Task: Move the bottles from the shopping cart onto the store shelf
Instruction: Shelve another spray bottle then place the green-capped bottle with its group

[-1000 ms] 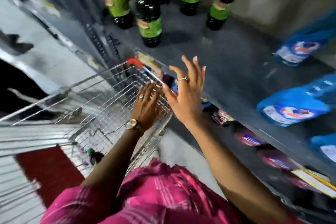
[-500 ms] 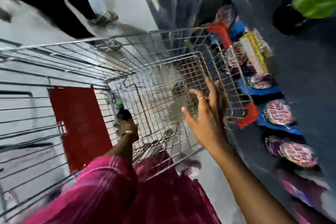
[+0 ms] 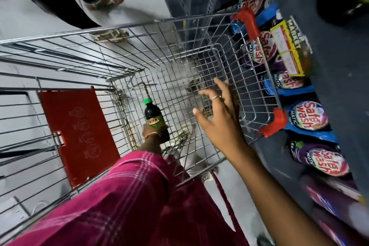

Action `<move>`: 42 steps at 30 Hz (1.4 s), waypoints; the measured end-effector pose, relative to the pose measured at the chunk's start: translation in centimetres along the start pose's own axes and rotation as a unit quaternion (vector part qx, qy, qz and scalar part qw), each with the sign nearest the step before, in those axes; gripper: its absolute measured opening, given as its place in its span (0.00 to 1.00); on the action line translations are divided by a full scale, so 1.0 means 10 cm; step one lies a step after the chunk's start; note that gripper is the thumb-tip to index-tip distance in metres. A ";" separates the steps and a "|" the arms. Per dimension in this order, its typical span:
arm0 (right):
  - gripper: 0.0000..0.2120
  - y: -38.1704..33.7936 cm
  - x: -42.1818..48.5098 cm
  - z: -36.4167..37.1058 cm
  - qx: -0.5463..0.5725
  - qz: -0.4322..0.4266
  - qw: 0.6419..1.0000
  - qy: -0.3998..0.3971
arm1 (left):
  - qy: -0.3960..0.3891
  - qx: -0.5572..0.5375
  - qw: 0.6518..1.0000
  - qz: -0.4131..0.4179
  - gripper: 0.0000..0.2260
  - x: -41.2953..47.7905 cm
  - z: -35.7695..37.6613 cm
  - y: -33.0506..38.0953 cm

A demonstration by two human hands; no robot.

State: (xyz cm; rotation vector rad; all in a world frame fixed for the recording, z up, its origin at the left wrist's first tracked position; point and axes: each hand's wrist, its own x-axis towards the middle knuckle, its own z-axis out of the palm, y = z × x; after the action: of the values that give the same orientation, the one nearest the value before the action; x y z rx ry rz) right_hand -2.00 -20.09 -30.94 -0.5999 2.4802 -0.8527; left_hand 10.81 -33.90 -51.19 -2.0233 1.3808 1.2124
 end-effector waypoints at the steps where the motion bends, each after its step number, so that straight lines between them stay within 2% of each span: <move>1: 0.17 0.04 -0.02 -0.03 0.000 0.004 1.000 0.000 | -0.014 0.000 1.000 0.012 0.33 0.05 0.02 0.01; 6: 0.12 0.16 -0.09 -0.12 0.016 0.028 0.999 -0.026 | -0.032 -0.004 0.998 0.049 0.28 0.12 -0.06 0.09; 8: 0.11 0.16 -0.12 -0.19 0.034 0.031 0.998 -0.038 | -0.069 -0.009 0.990 0.126 0.26 -0.07 -0.11 0.19; 10: 0.12 0.14 -0.16 -0.25 0.074 0.053 0.994 -0.058 | -0.119 -0.013 0.964 0.236 0.26 -0.36 -0.19 0.31; 13: 0.23 0.06 -0.28 -0.41 0.156 0.109 0.980 -0.065 | -0.187 0.034 0.885 0.425 0.29 -0.97 -0.40 0.52; 15: 0.34 0.00 -0.35 -0.50 0.205 0.144 0.966 -0.060 | -0.183 0.056 0.823 0.534 0.32 -1.38 -0.53 0.69; 16: 0.35 -0.03 -0.40 -0.55 0.234 0.149 0.960 -0.043 | -0.182 0.049 0.788 0.586 0.32 -1.62 -0.59 0.75; 18: 0.26 -0.09 -0.47 -0.66 0.323 0.132 0.937 0.020 | -0.179 0.033 0.706 0.685 0.32 -2.08 -0.64 0.89; 20: 0.20 -0.10 -0.54 -0.78 0.372 0.094 0.915 0.125 | -0.161 0.016 0.634 0.756 0.29 -2.46 -0.60 1.00; 22: 0.22 -0.07 -0.62 -1.01 0.378 0.065 0.897 0.221 | -0.164 -0.002 0.584 0.795 0.27 -2.80 -0.50 1.11; 24: 0.21 -0.01 -0.66 -1.28 0.372 0.047 0.883 0.281 | -0.194 0.011 0.545 0.815 0.28 -3.06 -0.34 1.29; 26: 0.20 0.08 -0.67 -1.50 0.369 0.040 0.874 0.314 | -0.236 0.052 0.527 0.815 0.31 -3.24 -0.20 1.45; 28: 0.22 0.15 -0.65 -1.61 0.380 0.042 0.862 0.332 | -0.290 0.092 0.537 0.787 0.35 -3.31 -0.12 1.56; 32: 0.34 0.18 -0.62 -1.70 0.417 0.036 0.841 0.342 | -0.307 0.114 0.524 0.786 0.33 -3.34 -0.02 1.68; 34: 0.35 0.17 -0.60 -1.75 0.394 0.029 0.849 0.350 | -0.318 0.112 0.525 0.781 0.32 -3.38 -0.01 1.71; 37: 0.31 0.17 -0.57 -1.88 0.324 0.000 0.877 0.356 | -0.334 0.077 0.531 0.775 0.28 -3.47 0.04 1.70; 42: 0.27 0.31 -0.57 -2.02 0.268 -0.012 0.888 0.373 | -0.347 0.087 0.530 0.769 0.28 -3.59 0.26 1.66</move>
State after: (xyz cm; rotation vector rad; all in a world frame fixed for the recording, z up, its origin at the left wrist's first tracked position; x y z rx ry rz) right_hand -9.06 -5.61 -17.15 -0.0934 2.6408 -1.9867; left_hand -9.92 -19.69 -20.52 0.5154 2.4603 1.8586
